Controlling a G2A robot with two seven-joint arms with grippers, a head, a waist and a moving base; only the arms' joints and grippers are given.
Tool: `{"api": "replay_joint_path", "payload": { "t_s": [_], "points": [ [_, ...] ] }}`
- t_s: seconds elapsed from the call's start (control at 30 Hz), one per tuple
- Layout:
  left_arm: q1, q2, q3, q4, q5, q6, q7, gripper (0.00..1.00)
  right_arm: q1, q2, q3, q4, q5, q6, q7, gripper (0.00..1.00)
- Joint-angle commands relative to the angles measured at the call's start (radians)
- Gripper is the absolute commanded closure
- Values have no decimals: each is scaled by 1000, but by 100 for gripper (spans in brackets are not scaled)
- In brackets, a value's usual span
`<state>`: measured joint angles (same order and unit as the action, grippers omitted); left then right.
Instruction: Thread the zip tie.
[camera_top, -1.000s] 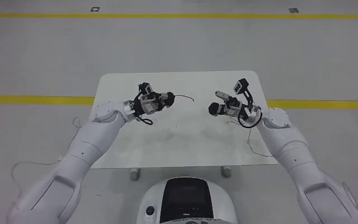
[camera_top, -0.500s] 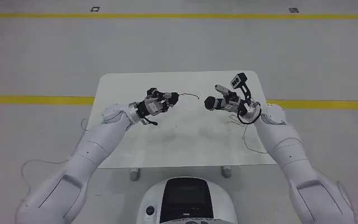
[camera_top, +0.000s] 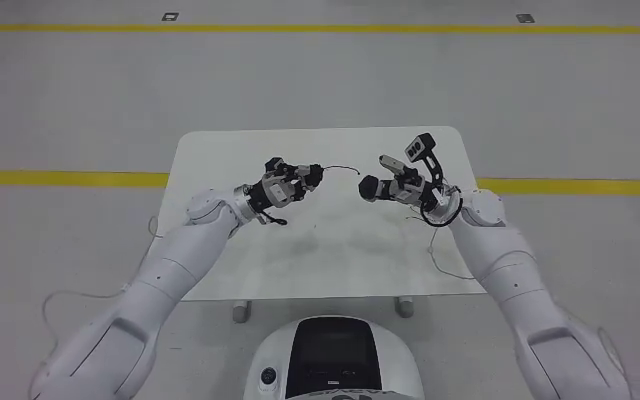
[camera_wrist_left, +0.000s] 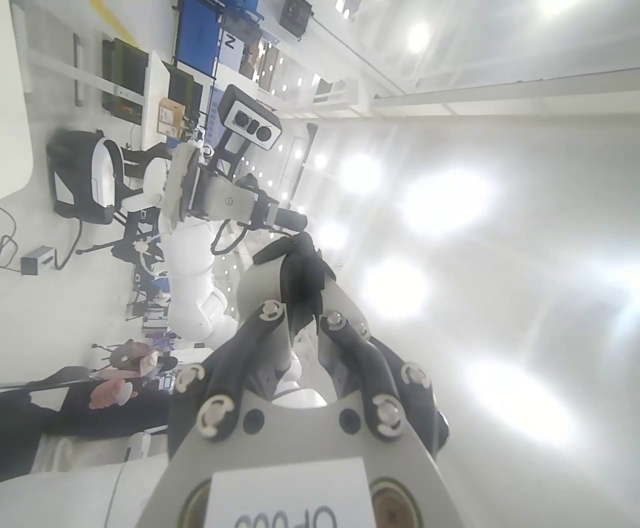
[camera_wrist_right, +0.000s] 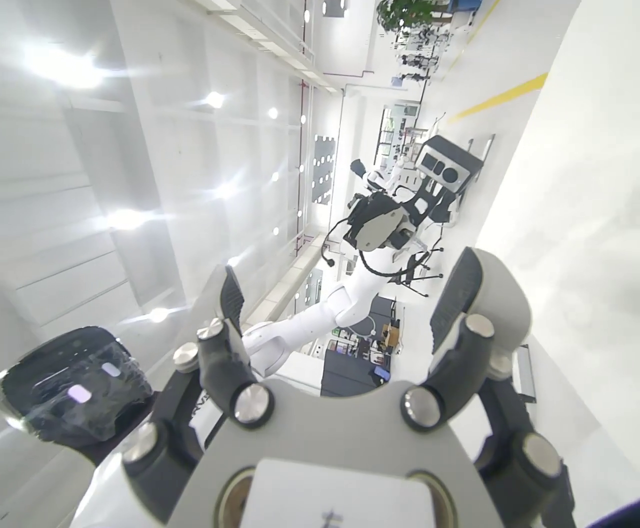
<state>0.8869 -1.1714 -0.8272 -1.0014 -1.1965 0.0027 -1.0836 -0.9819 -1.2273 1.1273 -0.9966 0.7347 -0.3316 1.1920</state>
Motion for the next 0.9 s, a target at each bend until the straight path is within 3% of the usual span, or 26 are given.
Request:
{"api": "replay_joint_path", "payload": {
  "t_s": [0.0, 0.03, 0.1, 0.33, 0.77, 0.87],
  "points": [
    [5, 0, -6, -5, 2, -1, 5, 100, 4, -5, -4, 10, 21, -8, 8, 0],
    [6, 0, -8, -6, 5, -1, 7, 100, 6, -7, -4, 15, 32, -8, 14, 0],
    [9, 0, -12, -9, 14, -2, 12, 100, 6, -12, -1, 26, 70, -8, 40, 47],
    [16, -3, -21, -17, 30, 5, 12, 100, 28, -29, -1, 81, 107, -8, 82, 69],
    [25, -6, -41, -19, 60, 4, 22, 100, 55, -53, -5, 126, 96, -8, 108, 69],
    [26, -7, -44, -18, 66, 4, 22, 100, 59, -58, -4, 133, 94, -8, 112, 73]
  ]
}}
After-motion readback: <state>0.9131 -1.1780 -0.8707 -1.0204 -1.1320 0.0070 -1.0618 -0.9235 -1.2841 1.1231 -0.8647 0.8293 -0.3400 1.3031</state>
